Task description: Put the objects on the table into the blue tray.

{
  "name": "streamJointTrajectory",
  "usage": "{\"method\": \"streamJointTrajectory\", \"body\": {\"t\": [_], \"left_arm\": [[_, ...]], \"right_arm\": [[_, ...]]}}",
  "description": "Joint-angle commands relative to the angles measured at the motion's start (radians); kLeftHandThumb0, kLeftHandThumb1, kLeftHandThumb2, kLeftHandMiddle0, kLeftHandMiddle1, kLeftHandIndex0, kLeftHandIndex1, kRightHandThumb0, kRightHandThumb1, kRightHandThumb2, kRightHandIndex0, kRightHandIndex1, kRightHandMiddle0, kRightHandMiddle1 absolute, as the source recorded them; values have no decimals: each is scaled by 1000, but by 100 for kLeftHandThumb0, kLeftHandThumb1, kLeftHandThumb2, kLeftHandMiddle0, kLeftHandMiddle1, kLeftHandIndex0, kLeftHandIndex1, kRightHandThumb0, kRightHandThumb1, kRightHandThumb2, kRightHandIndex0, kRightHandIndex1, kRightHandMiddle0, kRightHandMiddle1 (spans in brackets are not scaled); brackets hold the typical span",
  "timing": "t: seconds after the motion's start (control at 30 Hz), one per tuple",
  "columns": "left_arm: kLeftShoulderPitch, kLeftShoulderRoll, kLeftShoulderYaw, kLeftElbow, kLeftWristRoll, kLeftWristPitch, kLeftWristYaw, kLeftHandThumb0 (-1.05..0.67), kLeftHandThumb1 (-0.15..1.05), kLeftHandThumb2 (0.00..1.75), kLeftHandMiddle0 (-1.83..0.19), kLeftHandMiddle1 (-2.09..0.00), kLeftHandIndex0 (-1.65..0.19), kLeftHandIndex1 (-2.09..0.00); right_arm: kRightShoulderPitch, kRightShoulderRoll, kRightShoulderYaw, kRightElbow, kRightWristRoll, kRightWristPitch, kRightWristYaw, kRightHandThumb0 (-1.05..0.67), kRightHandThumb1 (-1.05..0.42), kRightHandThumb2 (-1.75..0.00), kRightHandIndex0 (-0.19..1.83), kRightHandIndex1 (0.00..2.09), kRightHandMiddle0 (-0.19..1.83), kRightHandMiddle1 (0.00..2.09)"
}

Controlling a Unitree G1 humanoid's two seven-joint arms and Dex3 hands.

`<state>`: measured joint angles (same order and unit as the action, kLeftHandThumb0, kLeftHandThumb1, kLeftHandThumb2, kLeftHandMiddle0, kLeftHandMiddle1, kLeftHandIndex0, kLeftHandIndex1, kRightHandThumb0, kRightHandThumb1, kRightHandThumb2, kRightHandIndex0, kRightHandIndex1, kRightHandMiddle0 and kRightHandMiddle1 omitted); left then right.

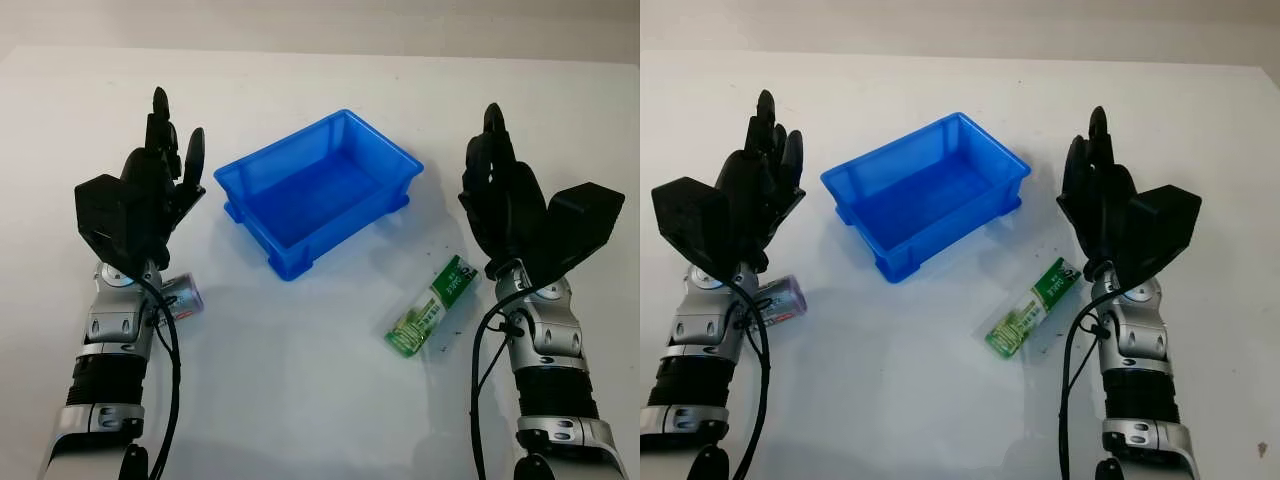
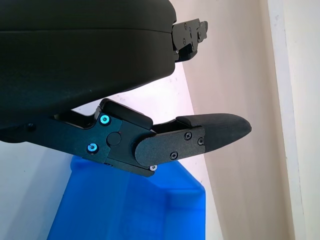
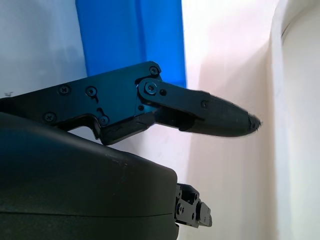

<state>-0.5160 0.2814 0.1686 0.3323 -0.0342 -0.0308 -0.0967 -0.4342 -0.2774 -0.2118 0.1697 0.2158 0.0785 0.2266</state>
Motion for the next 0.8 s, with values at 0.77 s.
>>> {"method": "streamJointTrajectory", "body": {"t": [0.77], "left_arm": [[1, -1, -14, -4, 1, -24, -8, -76, 105, 64, 19, 0, 19, 0]], "right_arm": [[291, -684, 37, -491, -353, -184, 521, -43, -77, -4, 22, 8, 25, 6]]}}
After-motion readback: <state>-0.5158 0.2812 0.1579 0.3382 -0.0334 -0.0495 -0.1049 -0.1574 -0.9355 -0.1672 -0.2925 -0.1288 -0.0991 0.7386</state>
